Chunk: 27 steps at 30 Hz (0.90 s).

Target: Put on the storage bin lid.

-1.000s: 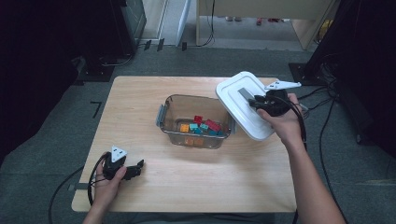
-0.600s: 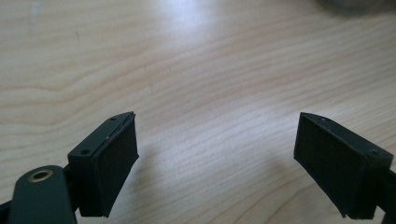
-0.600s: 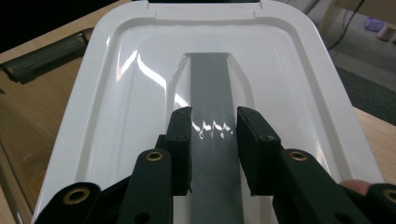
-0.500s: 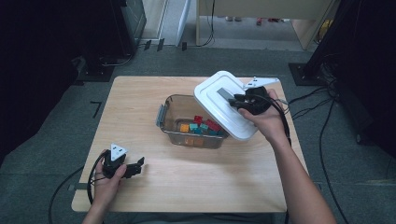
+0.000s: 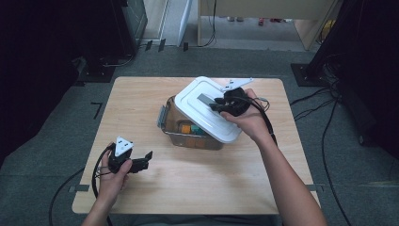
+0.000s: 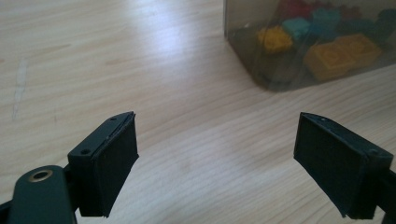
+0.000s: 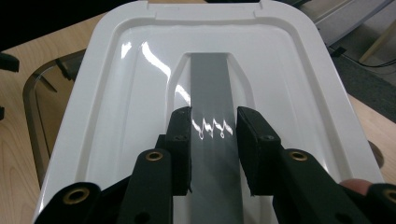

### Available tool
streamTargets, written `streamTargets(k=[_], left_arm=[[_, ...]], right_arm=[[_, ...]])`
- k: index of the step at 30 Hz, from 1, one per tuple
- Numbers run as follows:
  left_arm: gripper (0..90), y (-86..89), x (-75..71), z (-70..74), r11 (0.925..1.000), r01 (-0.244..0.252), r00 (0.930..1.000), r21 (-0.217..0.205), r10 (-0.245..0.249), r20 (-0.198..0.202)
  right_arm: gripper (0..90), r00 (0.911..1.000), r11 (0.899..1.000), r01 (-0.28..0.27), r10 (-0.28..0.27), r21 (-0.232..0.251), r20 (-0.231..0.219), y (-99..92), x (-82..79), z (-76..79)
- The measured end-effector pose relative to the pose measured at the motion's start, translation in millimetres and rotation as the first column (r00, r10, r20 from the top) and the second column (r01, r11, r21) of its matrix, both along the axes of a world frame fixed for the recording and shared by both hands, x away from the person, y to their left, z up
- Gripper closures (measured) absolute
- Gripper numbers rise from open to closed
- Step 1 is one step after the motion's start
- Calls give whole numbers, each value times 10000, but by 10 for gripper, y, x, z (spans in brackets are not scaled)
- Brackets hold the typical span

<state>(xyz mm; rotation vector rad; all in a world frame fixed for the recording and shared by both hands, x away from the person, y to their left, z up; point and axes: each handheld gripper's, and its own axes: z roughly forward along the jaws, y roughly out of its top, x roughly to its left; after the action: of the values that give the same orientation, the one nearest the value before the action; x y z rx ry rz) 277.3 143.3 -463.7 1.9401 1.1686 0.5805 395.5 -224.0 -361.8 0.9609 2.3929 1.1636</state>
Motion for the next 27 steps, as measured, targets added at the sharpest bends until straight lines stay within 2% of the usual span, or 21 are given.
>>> streamTargets(k=[5,12,17,21,27], left_arm=[[136,-98,36,65,9996,244,9995,-139,-241,227],[136,-202,106,135,9985,469,9980,-290,-457,428],[136,-240,147,192,9972,633,9965,-394,-611,567],[136,-267,173,223,9959,745,9955,-518,-711,634],[136,-319,181,244,9941,932,9934,-547,-892,715]], right_arm=[[680,9990,9989,-417,414,-223,-144,146,19,-77],[679,9961,9959,-862,856,-280,-226,247,49,-142],[679,9909,9904,-1340,1336,-336,-128,294,51,-159],[680,9882,9874,-1528,1521,-409,-186,322,44,-164],[680,9785,9770,-2061,2057,-544,-136,395,23,-151]])
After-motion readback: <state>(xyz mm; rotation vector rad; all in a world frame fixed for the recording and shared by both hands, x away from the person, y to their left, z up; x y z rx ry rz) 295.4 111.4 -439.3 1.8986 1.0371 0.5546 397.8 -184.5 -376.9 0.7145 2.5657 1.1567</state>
